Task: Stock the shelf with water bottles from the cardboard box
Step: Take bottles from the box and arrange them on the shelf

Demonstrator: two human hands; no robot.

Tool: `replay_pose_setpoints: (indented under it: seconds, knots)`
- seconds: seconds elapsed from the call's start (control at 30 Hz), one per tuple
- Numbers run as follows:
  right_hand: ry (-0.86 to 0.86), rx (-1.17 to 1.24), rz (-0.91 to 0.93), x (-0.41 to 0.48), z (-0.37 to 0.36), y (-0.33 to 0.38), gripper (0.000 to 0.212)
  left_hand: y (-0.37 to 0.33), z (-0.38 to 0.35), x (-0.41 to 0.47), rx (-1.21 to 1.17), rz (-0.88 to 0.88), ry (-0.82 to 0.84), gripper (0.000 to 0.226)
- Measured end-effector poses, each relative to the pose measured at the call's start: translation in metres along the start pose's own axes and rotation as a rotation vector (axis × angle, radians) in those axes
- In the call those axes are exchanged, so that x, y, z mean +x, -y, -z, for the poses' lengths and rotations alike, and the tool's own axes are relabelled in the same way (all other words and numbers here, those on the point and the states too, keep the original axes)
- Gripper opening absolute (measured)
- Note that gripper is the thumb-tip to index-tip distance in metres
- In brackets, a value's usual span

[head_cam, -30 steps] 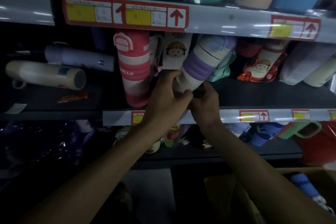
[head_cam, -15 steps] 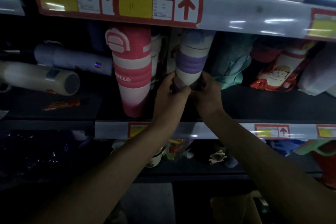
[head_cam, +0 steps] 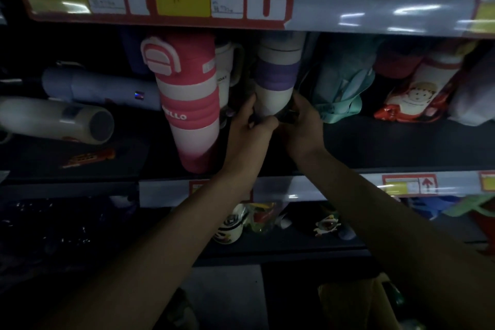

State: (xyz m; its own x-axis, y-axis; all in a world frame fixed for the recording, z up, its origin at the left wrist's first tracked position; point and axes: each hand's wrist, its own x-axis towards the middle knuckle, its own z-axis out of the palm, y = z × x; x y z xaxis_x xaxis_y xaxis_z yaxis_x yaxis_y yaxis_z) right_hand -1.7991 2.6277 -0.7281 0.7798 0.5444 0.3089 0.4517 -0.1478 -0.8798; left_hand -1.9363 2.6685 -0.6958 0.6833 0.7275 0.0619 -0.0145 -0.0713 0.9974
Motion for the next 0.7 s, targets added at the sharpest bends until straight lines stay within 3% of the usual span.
replay_pose_setpoints:
  seconds: [0.27, 0.4, 0.57, 0.7]
  knots:
    - [0.073, -0.042, -0.105, -0.011, 0.020, 0.004, 0.079, 0.001, -0.003, -0.005, -0.008, 0.032, -0.024, 0.053]
    - [0.108, -0.114, -0.130, -0.037, 0.052, 0.009, 0.076, 0.003, -0.002, -0.014, 0.078, -0.019, 0.027, 0.054]
    - [0.121, -0.350, -0.029, -0.074, 0.099, 0.022, 0.073, 0.001, -0.007, -0.034, 0.289, -0.087, 0.086, 0.062]
    - [0.186, -0.530, 0.012, -0.107, 0.143, 0.029, 0.086, -0.002, -0.020, -0.055, 0.434, -0.186, 0.209, 0.058]
